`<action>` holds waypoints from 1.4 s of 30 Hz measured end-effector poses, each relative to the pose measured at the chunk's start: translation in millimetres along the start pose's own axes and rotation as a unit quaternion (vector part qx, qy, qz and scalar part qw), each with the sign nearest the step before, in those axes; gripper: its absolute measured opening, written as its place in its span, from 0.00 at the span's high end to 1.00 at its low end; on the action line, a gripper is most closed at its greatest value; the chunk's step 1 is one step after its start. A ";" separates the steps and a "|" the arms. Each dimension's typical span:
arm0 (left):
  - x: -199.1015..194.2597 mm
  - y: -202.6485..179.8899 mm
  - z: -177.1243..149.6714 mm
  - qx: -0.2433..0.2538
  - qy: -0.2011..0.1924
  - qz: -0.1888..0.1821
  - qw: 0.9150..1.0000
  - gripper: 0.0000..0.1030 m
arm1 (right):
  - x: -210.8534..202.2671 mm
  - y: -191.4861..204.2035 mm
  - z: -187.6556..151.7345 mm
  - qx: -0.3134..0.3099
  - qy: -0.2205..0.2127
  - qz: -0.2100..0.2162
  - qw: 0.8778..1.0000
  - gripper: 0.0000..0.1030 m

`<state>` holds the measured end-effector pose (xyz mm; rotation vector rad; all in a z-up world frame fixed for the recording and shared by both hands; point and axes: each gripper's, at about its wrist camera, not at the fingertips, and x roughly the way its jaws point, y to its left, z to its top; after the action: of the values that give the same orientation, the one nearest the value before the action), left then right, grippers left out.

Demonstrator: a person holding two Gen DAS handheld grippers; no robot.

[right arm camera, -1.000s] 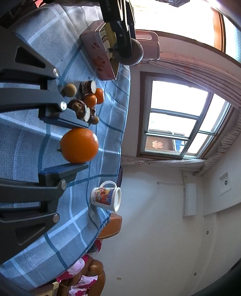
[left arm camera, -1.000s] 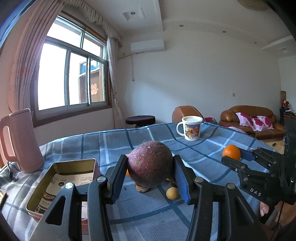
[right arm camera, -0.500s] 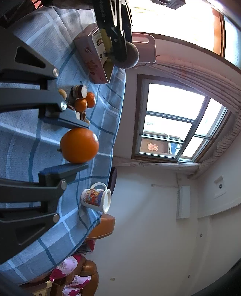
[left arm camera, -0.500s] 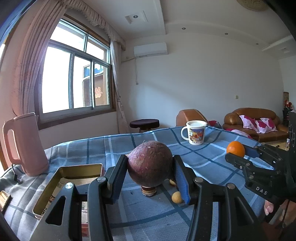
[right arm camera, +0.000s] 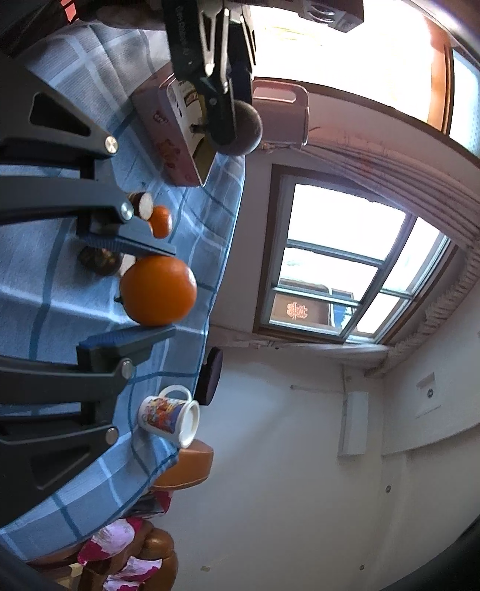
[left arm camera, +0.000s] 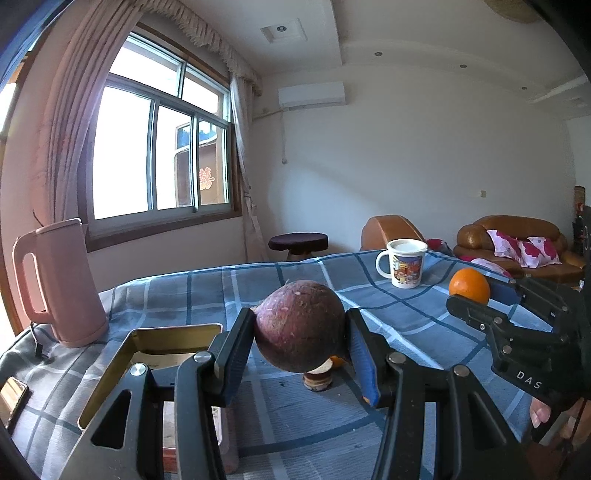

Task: Organize fruits
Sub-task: 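Lift and carry the orange and purple fruit toward the metal tin with both tools, then lower both fruits into the tin and open both tools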

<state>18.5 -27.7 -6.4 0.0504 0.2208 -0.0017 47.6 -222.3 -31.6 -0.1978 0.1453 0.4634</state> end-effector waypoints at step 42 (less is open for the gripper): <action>37.3 116.3 -8.3 -0.053 0.095 0.081 0.991 0.50 | 108.8 114.0 75.8 -0.062 0.045 0.143 0.987 0.63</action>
<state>54.0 89.0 -16.8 -0.0373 0.4056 0.1762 98.9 -59.0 4.2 -0.3229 0.2356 0.7517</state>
